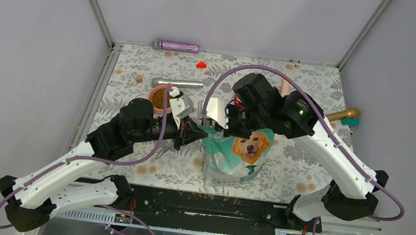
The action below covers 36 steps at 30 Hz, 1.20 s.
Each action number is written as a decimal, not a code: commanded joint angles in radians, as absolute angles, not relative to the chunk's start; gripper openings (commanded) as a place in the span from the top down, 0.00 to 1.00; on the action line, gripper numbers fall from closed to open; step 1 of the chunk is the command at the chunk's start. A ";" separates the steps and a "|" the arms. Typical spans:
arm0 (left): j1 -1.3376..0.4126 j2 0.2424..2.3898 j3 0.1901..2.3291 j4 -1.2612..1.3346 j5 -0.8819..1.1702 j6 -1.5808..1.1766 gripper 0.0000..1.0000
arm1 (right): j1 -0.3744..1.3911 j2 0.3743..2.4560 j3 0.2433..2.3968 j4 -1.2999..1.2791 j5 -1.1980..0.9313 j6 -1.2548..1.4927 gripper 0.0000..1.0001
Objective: Serve the pet food
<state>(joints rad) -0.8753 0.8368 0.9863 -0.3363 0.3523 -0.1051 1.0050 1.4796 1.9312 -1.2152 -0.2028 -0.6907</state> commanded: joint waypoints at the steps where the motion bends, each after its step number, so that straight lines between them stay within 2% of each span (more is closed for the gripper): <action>1: -0.871 0.788 1.017 -0.225 0.353 -0.096 1.00 | 0.994 1.459 1.986 -1.330 -0.137 -0.789 1.00; 6: -0.872 0.789 1.018 -0.234 0.362 -0.087 1.00 | 0.990 1.465 2.062 -1.372 -0.145 -0.815 1.00; 10: -0.871 0.785 1.016 -0.235 0.366 -0.087 1.00 | 0.968 1.486 2.105 -1.384 -0.100 -0.822 0.80; 13: -0.872 0.779 1.016 -0.234 0.366 -0.084 1.00 | 0.945 1.493 2.114 -1.405 -0.114 -0.838 0.78; 15: -0.871 0.778 1.015 -0.233 0.366 -0.083 1.00 | 0.932 1.494 2.113 -1.417 -0.129 -0.852 0.81; 17: -0.872 0.778 1.014 -0.234 0.367 -0.081 1.00 | 0.923 1.498 2.112 -1.437 -0.143 -0.879 0.99; 23: -0.872 0.777 1.015 -0.235 0.371 -0.076 1.00 | 0.897 1.502 2.141 -1.490 -0.186 -0.912 1.00; 25: -0.872 0.777 1.015 -0.235 0.373 -0.077 1.00 | 0.895 1.501 2.142 -1.504 -0.161 -0.925 0.85; 28: -0.872 0.775 1.015 -0.234 0.375 -0.073 1.00 | 0.889 1.491 2.121 -1.509 -0.136 -0.942 0.77; 29: -0.872 0.775 1.014 -0.235 0.375 -0.074 1.00 | 0.886 1.488 2.102 -1.510 -0.133 -0.950 0.81; 31: -0.871 0.774 1.016 -0.235 0.377 -0.072 1.00 | 0.880 1.489 2.095 -1.516 -0.127 -0.958 0.99; 36: -0.872 0.775 1.017 -0.234 0.379 -0.069 1.00 | 0.866 1.490 2.118 -1.534 -0.140 -0.967 1.00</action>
